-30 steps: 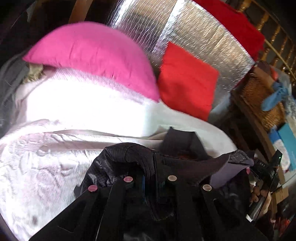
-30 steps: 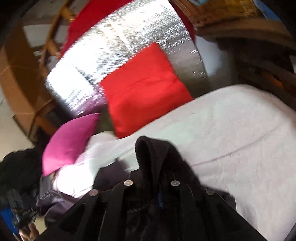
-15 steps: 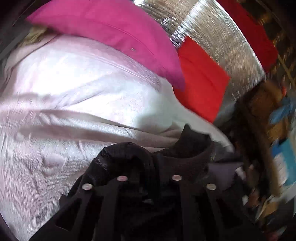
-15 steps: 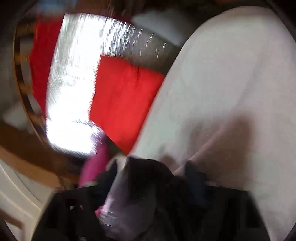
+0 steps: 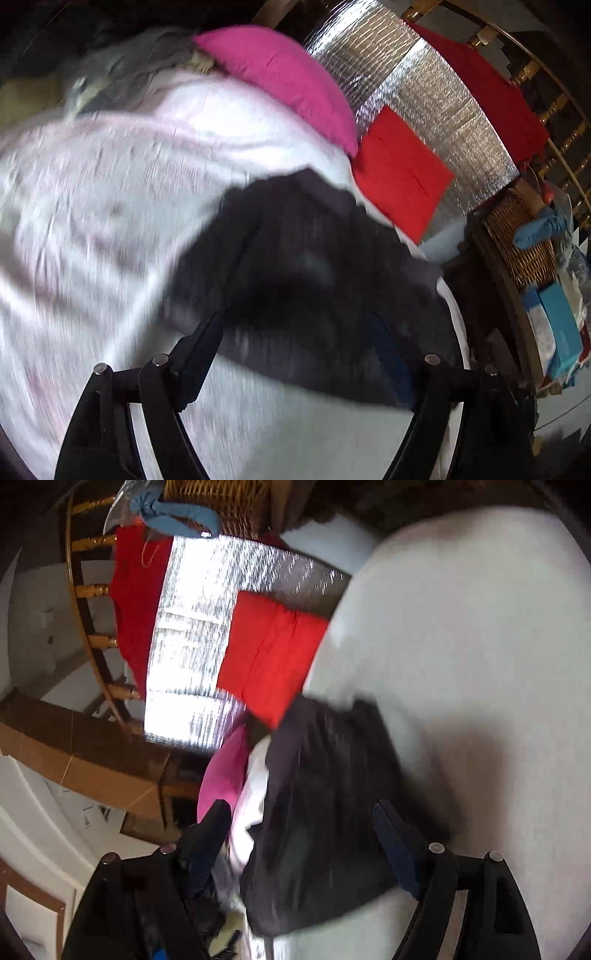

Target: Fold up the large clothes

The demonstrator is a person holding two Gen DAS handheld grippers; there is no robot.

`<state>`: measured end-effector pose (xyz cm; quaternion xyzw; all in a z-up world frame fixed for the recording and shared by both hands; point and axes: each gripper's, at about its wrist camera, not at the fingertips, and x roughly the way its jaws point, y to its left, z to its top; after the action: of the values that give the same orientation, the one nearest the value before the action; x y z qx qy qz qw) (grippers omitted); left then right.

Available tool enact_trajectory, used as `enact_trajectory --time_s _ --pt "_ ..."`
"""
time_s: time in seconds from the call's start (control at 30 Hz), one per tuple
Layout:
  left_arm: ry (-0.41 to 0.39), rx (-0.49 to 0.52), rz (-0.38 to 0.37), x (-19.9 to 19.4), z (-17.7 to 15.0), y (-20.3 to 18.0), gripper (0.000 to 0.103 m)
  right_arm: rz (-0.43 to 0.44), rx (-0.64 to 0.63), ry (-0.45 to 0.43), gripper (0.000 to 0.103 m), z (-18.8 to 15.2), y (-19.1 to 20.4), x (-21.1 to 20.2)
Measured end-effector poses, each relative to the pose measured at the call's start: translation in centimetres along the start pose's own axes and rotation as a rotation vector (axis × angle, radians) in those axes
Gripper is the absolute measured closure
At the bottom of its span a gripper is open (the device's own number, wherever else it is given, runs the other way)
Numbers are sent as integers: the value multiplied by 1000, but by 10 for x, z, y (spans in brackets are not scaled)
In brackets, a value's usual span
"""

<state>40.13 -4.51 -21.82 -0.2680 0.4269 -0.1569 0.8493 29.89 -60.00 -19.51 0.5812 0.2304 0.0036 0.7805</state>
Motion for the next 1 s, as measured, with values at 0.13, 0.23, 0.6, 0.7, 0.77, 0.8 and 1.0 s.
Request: enact_trajectory --time_s 0.13,0.23,0.6,0.7,0.77,0.8,1.0 --pt "117 -100 -10 20 -30 8 21 -40 6 89 21 -43 -5 15" --pt "111 -170 -15 29 -33 18 21 -103 17 138 21 -64 -11 40" --pt "-27 -364 -32 66 4 44 19 -157 9 -24 21 -32 -26 100" --pt "-60 -367 -21 77 11 40 19 -169 -17 -77 21 -22 -24 107" --pt "-76 -347 19 82 12 37 27 -187 -74 -94 33 -19 -18 112" --pt "-75 -334 37 84 12 35 37 -240 -115 -91 51 -18 -15 117" --pt "-126 -252 90 70 14 13 69 -277 -245 -94 67 -20 6 111"
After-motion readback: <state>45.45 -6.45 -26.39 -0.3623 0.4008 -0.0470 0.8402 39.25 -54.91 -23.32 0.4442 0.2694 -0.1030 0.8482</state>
